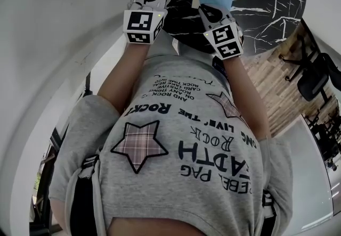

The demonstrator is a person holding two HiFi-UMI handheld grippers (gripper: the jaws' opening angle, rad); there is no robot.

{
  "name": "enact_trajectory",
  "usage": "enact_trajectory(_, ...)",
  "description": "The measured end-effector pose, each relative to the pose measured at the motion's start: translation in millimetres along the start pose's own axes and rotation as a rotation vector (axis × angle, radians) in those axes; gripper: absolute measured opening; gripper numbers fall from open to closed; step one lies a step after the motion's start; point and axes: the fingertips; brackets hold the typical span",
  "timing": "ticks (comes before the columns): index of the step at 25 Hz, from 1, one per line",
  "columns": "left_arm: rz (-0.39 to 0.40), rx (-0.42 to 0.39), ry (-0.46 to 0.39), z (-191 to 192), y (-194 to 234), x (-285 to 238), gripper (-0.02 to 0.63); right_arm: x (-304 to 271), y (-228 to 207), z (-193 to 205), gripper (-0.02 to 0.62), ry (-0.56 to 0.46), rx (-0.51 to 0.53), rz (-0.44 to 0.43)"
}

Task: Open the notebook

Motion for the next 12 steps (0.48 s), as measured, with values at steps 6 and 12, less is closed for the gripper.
enact_trajectory(6,0.044,-0.018,0.006,0,-20,-8,0.009,25,-19,-3,0.029,-0.175,-0.351,-0.015)
enact_trajectory(12,0.09,-0.045,0.021,0,-43,-18,0.009,44,-30,0,0.028,-0.28,-0.54,-0.032)
Point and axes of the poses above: the fingertips, and each gripper's own axes: x backward along the fingers, y to its left, z out of its underside, and after that the axes turned 5 degrees about x, right-handed
